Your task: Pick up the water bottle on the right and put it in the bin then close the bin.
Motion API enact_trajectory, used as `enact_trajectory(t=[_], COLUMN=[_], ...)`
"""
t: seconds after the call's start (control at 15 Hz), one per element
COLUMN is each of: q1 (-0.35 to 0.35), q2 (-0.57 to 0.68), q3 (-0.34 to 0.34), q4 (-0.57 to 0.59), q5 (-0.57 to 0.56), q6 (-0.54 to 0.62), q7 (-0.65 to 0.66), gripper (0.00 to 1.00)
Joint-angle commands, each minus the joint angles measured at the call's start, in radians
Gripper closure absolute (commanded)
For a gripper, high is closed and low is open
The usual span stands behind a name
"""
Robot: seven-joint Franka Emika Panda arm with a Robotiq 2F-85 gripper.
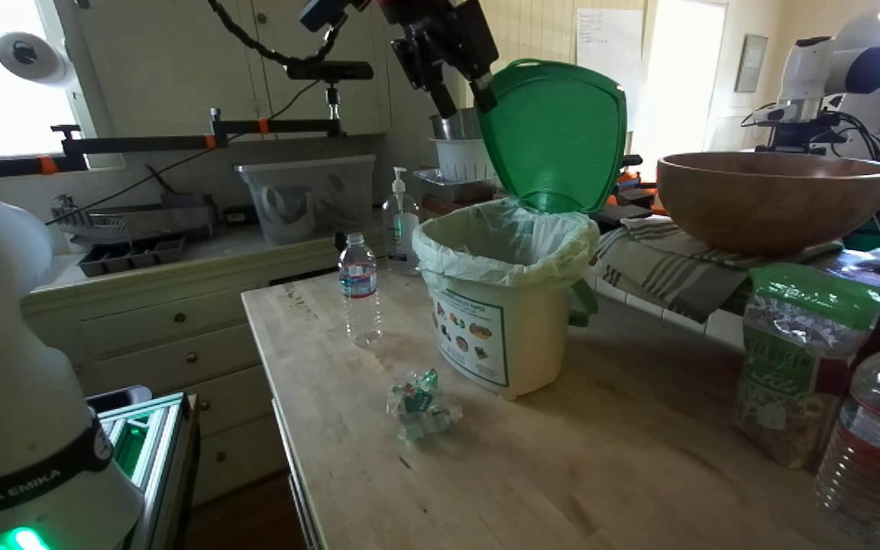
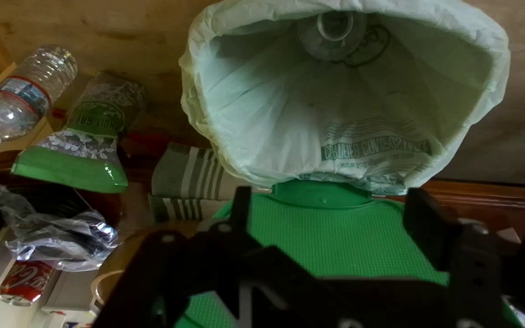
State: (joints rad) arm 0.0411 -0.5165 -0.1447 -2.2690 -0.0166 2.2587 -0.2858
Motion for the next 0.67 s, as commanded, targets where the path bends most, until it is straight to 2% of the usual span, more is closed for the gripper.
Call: enact_trajectory(t=[0.0,0.13,0.33,0.4,0.6], q1=[0.004,0.007,0.002,-0.003,-0.004], q2=[0.014,0.029,0.086,0.029,0.068], q3=[0.008,0.014,0.027,0.028,0.032], q4=[0.066,0.116,0.214,0.144,0.190], q5=[0.021,0.021,0.010,0.006,0.006], q6=[-0.006,-0.006,-0.077,-0.027,-0.044], q7=[-0.018,-0.019,-0.002,-0.008,-0.008], gripper=[0.00,0.00,0.00,0.00,0.00])
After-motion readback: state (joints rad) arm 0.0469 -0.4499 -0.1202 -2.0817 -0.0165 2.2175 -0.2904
